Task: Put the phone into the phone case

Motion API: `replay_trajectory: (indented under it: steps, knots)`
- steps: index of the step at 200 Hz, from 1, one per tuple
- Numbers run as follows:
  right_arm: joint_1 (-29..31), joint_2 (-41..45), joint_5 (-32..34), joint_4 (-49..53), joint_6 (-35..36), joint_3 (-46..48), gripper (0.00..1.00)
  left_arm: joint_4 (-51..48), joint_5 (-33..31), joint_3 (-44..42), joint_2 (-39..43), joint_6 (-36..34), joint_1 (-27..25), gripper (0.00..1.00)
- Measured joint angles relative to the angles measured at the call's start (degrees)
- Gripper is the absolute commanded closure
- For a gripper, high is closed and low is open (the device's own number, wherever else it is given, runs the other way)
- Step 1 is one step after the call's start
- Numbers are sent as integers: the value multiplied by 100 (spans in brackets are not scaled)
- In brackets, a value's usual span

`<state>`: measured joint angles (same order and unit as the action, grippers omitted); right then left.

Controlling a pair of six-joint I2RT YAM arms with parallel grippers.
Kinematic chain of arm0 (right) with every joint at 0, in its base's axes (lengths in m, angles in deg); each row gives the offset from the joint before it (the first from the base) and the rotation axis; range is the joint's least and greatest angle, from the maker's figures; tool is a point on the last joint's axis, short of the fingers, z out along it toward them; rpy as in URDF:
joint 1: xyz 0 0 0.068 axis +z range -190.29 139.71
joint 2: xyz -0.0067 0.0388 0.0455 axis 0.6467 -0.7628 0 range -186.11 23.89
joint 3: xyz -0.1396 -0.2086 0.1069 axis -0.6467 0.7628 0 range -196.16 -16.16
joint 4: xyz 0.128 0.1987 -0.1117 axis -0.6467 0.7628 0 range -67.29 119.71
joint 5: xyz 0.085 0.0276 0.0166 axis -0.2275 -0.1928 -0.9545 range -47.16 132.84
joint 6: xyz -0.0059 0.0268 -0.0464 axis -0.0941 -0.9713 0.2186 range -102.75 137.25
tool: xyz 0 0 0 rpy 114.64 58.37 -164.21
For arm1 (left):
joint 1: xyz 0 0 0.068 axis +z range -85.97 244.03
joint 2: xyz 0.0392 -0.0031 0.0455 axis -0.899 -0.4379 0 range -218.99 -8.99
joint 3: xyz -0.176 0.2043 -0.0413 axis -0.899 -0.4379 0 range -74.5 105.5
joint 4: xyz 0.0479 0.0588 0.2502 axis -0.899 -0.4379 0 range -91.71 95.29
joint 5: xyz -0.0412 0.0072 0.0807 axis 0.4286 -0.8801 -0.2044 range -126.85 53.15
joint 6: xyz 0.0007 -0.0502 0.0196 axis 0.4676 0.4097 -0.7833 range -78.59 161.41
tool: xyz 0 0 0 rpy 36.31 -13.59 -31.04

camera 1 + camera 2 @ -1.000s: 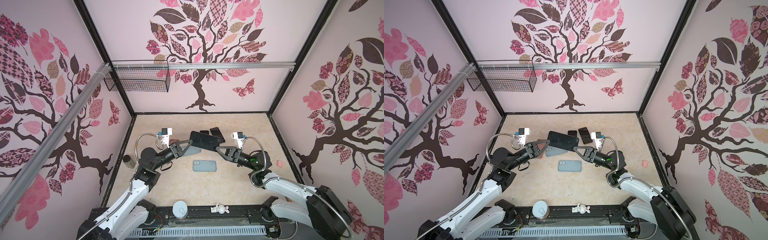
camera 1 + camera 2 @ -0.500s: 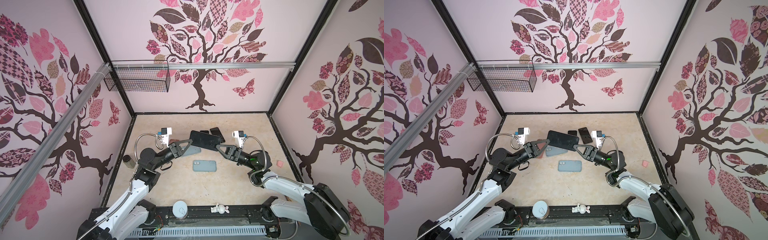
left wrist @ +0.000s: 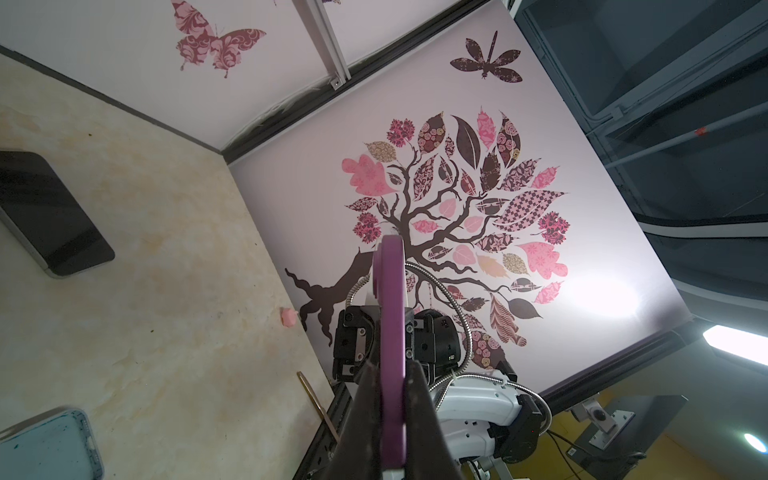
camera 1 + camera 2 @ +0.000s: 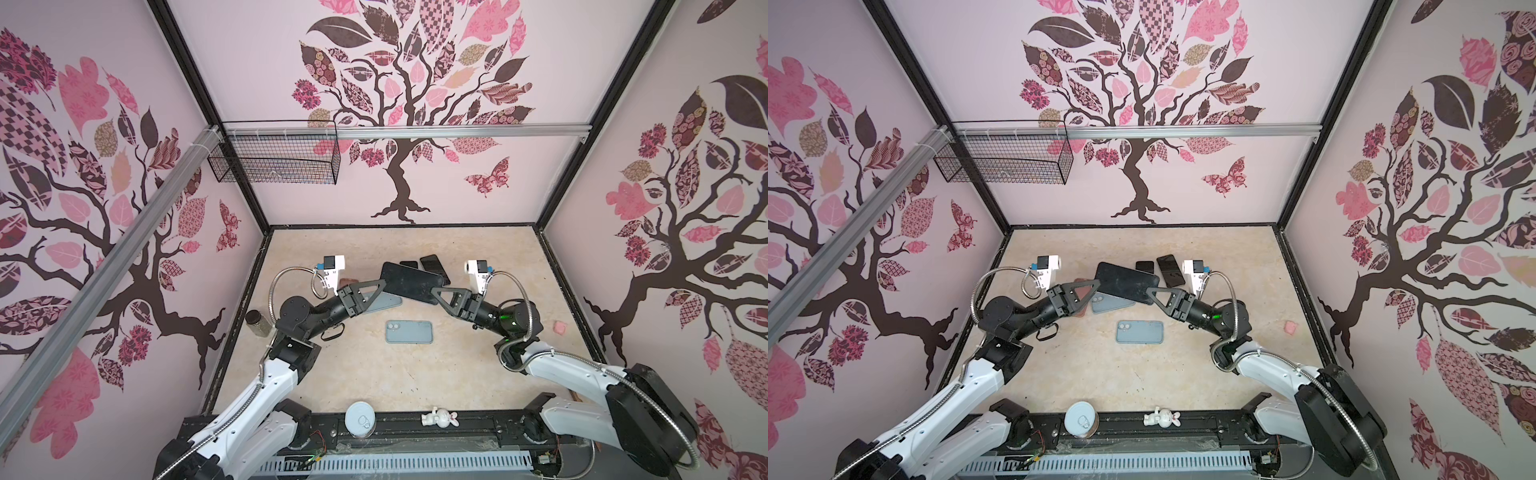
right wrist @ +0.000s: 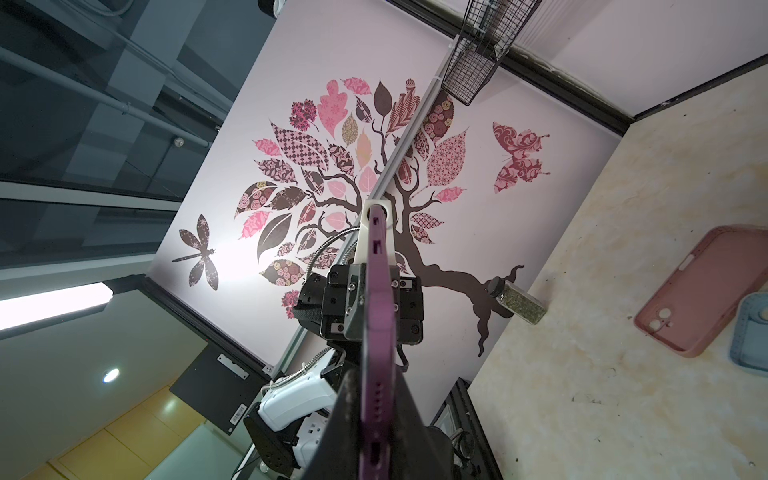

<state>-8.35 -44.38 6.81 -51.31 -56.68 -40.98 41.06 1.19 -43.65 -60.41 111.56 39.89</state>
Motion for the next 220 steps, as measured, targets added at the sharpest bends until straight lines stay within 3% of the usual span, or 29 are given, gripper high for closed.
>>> replay_trajectory:
  steps: [13, 35, 58, 143, 185, 220]
  knots:
    - [0, 0, 0, 0, -28, 0, 90, 4, 11, -2, -7, -15, 7, 100]
    - [0, 0, 0, 2, -50, 0, 93, -4, 17, -2, -9, -55, 7, 86]
    - [0, 0, 0, 35, -48, 0, 96, -52, 17, -2, -7, -118, 4, 82]
    - [-42, 79, 37, 1095, 280, -221, 100, -1370, -107, 0, 232, -739, 7, 37]
    - [-487, 407, -26, 1989, 518, -361, 100, -2267, -328, 2, 413, -1099, 7, 30]
    - [-697, 730, -68, 3751, 1381, -863, 100, -3263, -564, 28, 472, -1556, 7, 28]
